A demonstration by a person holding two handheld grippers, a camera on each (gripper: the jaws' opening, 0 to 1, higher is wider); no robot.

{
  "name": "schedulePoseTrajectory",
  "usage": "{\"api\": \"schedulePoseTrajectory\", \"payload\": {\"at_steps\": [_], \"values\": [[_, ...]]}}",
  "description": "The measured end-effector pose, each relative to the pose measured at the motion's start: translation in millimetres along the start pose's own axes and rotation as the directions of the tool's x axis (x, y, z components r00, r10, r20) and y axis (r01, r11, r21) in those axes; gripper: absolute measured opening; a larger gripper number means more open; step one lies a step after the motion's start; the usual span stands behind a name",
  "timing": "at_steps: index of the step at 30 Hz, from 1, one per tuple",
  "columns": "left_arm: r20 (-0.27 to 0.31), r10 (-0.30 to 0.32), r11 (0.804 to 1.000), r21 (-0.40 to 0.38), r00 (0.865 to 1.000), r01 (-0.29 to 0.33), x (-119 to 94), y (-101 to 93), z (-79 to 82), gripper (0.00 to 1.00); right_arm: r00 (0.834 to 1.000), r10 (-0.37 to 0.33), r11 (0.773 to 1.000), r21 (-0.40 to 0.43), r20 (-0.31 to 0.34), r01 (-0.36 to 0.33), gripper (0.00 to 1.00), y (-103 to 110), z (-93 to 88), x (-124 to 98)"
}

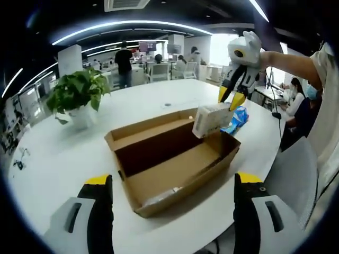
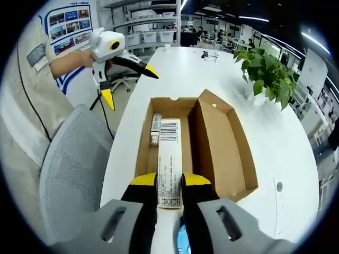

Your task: Operate the shoe box by opening the lid, removing the specified soft item, and placing it in the target area until the item is outside and the box remains undamaged.

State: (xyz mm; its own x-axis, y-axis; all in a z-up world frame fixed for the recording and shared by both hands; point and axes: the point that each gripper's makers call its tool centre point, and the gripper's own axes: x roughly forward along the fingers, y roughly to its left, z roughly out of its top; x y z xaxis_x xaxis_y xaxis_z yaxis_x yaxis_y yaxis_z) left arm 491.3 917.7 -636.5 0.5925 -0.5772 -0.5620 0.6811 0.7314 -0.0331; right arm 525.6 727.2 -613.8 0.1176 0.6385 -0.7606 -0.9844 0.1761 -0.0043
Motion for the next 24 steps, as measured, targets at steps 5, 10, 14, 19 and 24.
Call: {"api": "schedulePoseTrajectory", "payload": {"at_steps": [5, 10, 14, 19, 24], "values": [[-0.009, -0.007, 1.0, -0.001, 1.0, 0.007, 1.4, -2.0, -1.4, 0.98, 1.0, -0.017, 1.0, -0.016, -0.007, 0.017, 0.14, -9.1, -5.2, -20.4], [-0.013, -0.017, 1.0, 0.001, 1.0, 0.017, 2.1, -4.6, -2.2, 1.0, 0.999, -0.047, 0.999, -0.008, -0.007, 0.047, 0.14, -23.1, -15.2, -43.0], [-0.011, -0.017, 1.0, 0.0, 1.0, 0.017, 2.3, -4.6, -1.6, 1.0, 0.997, -0.072, 0.997, 0.004, -0.007, 0.072, 0.14, -37.9, -28.4, -60.9], [-0.021, -0.022, 1.0, 0.002, 1.0, 0.022, 4.0, -5.5, -2.7, 1.0, 0.993, -0.113, 0.993, 0.017, -0.023, 0.113, 0.14, -53.9, -47.2, -78.0], [-0.018, -0.023, 1.0, 0.002, 1.0, 0.023, 4.7, -5.4, -1.9, 1.0, 0.989, -0.141, 0.989, 0.028, -0.043, 0.142, 0.14, -64.4, -64.0, -90.6]]}}
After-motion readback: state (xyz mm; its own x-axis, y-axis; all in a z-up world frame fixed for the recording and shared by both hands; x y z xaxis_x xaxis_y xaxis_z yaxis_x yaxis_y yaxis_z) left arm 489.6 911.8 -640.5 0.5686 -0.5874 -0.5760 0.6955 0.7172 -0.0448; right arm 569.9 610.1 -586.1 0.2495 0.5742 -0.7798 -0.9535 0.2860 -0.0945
